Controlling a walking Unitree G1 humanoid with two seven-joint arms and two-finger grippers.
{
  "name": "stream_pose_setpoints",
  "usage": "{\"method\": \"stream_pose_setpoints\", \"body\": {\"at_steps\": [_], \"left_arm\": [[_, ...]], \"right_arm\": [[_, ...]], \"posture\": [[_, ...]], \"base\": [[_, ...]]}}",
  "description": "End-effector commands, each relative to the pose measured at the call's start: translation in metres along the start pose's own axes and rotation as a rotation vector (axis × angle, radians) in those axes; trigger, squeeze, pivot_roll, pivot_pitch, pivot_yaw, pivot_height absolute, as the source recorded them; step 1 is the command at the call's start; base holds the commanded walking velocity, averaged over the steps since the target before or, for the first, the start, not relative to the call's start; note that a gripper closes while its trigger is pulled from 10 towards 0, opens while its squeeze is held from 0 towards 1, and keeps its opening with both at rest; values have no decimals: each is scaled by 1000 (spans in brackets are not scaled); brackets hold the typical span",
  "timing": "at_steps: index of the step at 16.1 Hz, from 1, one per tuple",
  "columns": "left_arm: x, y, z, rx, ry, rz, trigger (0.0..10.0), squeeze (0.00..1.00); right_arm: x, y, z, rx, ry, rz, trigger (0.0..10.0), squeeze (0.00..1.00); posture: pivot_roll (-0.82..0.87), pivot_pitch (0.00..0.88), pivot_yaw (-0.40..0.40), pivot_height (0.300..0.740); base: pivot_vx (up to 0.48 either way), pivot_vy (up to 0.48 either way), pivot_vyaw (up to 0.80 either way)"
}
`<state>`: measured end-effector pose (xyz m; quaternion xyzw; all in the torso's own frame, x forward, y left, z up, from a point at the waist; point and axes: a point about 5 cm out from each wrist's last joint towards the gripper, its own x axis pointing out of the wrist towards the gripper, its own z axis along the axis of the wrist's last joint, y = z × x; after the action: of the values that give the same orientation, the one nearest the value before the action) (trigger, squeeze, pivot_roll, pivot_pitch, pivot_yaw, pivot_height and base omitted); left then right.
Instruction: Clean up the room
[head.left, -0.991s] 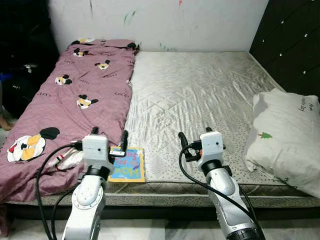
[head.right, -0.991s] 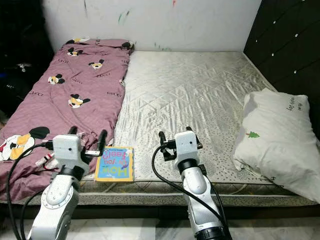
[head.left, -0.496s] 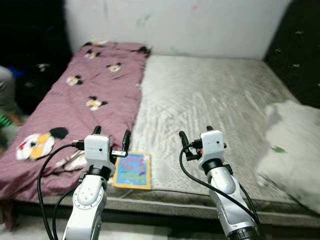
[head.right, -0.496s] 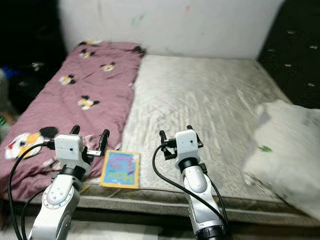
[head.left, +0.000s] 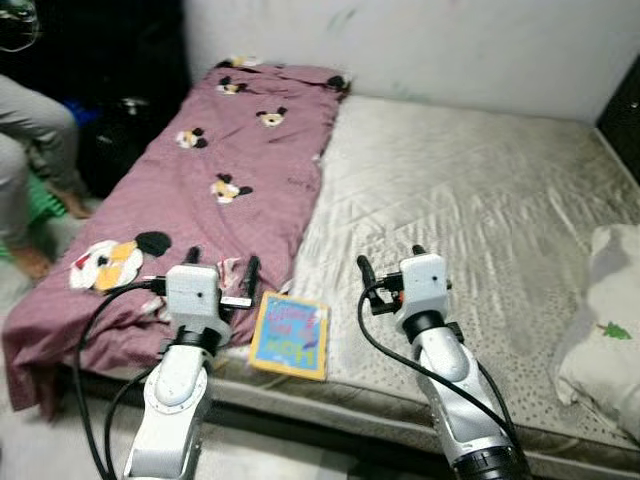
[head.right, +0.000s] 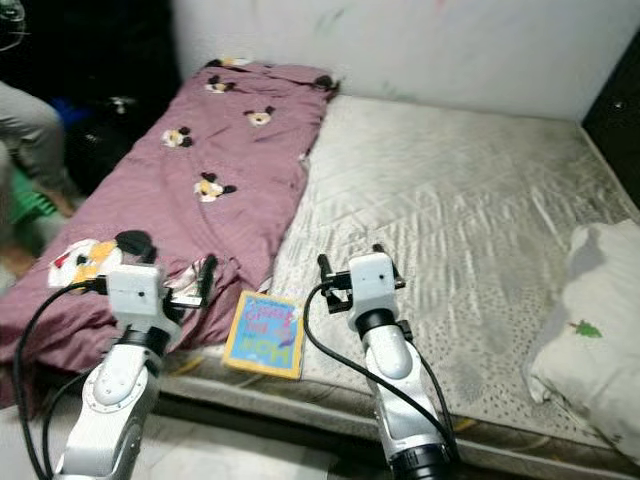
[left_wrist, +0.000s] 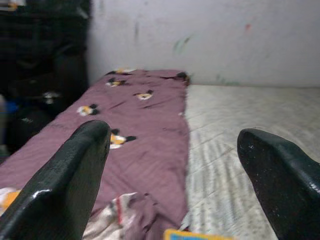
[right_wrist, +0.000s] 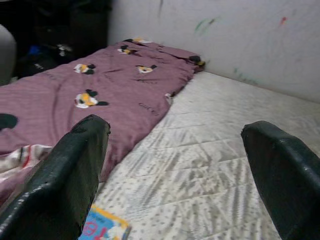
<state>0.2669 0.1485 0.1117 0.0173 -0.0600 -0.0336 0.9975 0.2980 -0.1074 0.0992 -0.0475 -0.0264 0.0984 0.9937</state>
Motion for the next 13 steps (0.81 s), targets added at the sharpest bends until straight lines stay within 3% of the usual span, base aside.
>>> {"method": "stream_pose_setpoints", "body": {"at_steps": [1,6,13], "left_arm": [[0,0,-3,14,22,11,10000,0],[1,-1,-4,11,31,30,10000,0],[1,-2,-5,0,35,41,10000,0]], "right_arm": [[-1,-1,-3,0,14,0,10000,0],[0,-1,-3,-6,19,0,10000,0],[0,-2,-5,-7,26,0,10000,0]], "posture": [[17,13,-7,740],[15,12,-10,740],[8,5,-13,740]], "base": [[0,0,0],[0,-173,0],[0,-416,0]]}}
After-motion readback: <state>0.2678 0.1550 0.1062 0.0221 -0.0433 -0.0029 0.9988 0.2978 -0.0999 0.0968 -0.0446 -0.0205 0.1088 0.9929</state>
